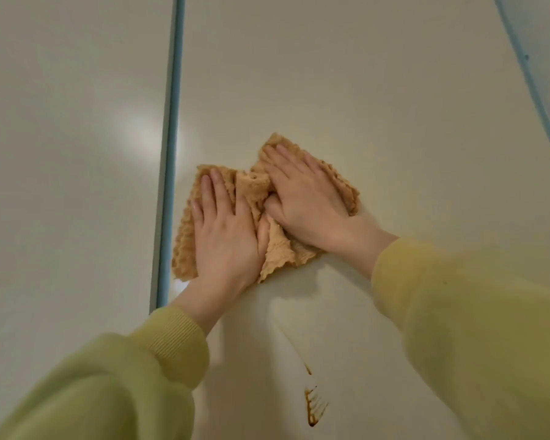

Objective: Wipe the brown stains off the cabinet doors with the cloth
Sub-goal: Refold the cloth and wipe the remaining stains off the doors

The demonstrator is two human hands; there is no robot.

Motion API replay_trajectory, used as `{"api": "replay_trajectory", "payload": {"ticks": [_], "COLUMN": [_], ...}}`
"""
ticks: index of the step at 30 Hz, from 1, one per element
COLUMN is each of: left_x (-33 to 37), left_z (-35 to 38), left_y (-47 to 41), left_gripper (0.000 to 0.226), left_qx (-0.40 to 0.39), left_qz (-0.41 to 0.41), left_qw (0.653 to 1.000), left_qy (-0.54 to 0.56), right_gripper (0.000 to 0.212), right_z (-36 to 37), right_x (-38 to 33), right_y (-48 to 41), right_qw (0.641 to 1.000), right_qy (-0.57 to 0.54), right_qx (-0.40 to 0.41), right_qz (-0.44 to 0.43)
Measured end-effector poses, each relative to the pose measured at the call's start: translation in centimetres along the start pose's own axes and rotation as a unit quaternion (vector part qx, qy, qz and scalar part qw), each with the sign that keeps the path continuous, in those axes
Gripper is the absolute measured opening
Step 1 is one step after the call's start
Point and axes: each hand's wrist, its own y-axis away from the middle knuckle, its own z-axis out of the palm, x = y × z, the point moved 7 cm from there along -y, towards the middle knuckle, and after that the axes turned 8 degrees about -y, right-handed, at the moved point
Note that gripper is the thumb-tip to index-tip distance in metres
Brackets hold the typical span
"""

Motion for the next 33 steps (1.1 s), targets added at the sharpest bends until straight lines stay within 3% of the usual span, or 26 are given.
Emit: {"api": "replay_trajectory", "payload": {"ticks": [5, 12, 24, 33], "left_x": [6.1, 18.0, 23.4, 24.7], "left_z": [-0.1, 0.2, 1.1, 1.8], "left_y": [-2.7, 0.3, 6.2, 12.0], "left_gripper": [0.077, 0.066, 0.068, 0.065], "left_qx": [-0.012, -0.002, 0.016, 0.02], "left_qz": [-0.011, 0.091, 0.132, 0.17], "left_qw": [0.999, 0.994, 0.99, 0.984], "left_qy": [0.029, 0.058, 0.051, 0.057], "right_gripper": [0.081, 0.085, 0.078, 0.067], "right_z": [-4.3, -7.9, -7.5, -6.1], "right_x": [8.0, 15.2, 15.9, 14.8], "right_y": [3.5, 11.1, 19.1, 26.1], "right_qw": [0.992, 0.975, 0.974, 0.963], "right_qy": [0.031, 0.07, 0.034, 0.009], "right_qx": [0.056, 0.076, 0.067, 0.116], "right_qz": [0.11, 0.195, 0.214, 0.242]}}
